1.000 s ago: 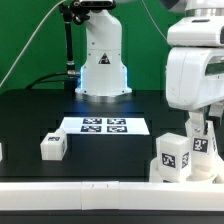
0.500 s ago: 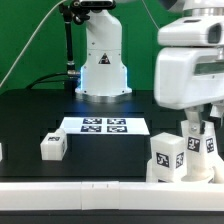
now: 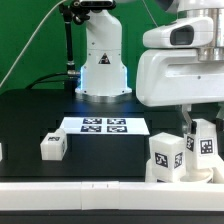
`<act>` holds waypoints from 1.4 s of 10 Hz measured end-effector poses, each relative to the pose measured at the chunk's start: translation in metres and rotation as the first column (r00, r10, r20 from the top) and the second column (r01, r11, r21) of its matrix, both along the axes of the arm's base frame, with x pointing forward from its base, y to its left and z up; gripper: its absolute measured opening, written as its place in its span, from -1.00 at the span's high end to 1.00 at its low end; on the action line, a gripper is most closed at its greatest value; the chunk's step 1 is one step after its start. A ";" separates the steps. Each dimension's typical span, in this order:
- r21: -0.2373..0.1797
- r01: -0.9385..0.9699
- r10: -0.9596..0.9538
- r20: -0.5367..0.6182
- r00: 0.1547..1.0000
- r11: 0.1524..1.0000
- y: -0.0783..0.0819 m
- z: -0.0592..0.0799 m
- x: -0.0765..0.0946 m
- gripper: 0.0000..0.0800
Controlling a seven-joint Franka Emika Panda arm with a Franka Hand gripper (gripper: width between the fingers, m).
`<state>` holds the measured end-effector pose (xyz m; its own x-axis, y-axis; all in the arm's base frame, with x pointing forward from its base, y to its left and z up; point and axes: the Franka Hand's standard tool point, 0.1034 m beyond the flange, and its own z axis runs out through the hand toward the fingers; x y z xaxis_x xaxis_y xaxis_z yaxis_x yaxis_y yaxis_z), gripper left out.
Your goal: Assemble stool
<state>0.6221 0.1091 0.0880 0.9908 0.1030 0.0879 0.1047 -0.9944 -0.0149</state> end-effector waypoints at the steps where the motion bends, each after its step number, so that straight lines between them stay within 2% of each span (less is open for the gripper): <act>1: 0.006 0.065 -0.065 -0.002 0.998 0.998 0.000 0.000 0.000 0.16; 3: 0.017 0.201 -0.200 -0.007 0.980 0.980 0.000 0.000 0.000 0.16; 4: 0.050 0.335 -0.335 -0.002 0.942 0.941 0.000 0.000 0.001 0.16; 6: 0.112 0.613 -0.613 -0.036 0.789 0.782 0.002 -0.001 -0.002 0.16; 7: 0.120 0.715 -0.713 -0.066 0.698 0.689 0.003 -0.001 -0.003 0.16; 9: 0.125 0.837 -0.832 -0.102 0.545 0.533 0.004 -0.001 -0.003 0.16; 11: 0.124 0.881 -0.875 -0.115 0.470 0.457 0.004 -0.001 -0.002 0.16; 13: 0.121 0.941 -0.932 -0.144 0.333 0.317 0.006 -0.002 -0.003 0.16; 14: 0.134 0.968 -0.958 -0.167 0.233 0.212 0.004 -0.002 -0.002 0.16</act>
Offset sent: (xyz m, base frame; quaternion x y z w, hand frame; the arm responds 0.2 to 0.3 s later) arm -0.0116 -0.0081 -0.0060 0.0309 0.0166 0.2942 0.9551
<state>0.6203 0.1133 0.0860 0.3224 -0.9444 -0.0654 -0.9368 -0.3083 -0.1657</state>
